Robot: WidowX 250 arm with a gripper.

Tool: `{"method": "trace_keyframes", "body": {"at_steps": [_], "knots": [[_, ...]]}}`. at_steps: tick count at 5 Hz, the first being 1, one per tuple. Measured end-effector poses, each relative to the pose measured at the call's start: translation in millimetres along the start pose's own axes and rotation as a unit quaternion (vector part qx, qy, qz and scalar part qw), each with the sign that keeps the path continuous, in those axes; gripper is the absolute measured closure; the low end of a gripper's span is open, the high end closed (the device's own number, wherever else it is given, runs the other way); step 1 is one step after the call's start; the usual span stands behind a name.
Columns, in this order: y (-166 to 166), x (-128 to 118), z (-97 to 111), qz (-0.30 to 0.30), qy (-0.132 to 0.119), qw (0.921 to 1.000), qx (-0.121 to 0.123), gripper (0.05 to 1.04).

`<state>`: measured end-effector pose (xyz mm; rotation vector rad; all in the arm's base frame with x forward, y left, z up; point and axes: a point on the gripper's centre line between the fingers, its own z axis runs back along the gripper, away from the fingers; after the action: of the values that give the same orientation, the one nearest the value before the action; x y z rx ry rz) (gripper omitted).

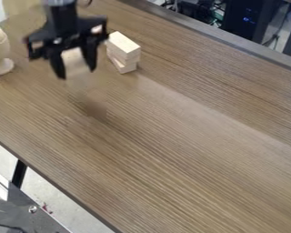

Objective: Put the arch on top of the block

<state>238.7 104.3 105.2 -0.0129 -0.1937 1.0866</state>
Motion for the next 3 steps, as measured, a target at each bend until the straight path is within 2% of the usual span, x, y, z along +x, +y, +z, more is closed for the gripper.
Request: {"method": "trace_keyframes", "body": {"at_steps": [1,3], "knots": [[-19,10,6,0.013,-0.003,0.9998,-0.013,0.516],[-55,22,-8,0.014,-0.028,0.9994,0.017,0.516]]}}
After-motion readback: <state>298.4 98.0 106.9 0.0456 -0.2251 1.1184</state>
